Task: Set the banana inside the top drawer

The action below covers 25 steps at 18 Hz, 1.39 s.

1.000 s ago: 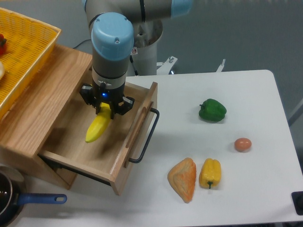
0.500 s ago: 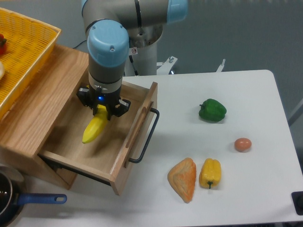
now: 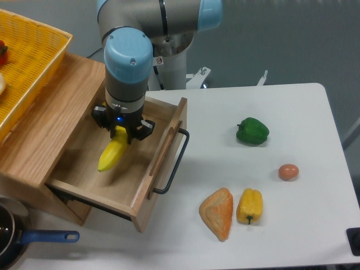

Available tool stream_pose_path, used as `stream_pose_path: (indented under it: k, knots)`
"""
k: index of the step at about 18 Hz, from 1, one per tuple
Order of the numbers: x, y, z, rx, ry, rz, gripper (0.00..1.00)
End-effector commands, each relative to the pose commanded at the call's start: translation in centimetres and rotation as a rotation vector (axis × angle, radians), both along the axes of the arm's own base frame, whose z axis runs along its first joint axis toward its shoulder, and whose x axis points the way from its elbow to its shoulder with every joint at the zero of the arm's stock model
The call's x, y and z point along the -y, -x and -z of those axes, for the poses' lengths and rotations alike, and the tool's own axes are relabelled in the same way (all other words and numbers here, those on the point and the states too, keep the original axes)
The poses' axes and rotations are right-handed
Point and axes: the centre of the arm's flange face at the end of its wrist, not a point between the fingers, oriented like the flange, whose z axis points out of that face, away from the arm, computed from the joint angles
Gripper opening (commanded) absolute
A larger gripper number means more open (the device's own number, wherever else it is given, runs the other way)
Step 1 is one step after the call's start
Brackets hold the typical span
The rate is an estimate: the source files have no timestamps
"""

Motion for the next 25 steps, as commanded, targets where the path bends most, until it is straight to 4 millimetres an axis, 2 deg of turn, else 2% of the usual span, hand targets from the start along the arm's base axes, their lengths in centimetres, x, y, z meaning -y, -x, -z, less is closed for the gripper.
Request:
stream_pose_path:
  k: [25]
  knots:
    - [0.00,-0.10,0.97,-0.001,0.001,0.002,0.46]
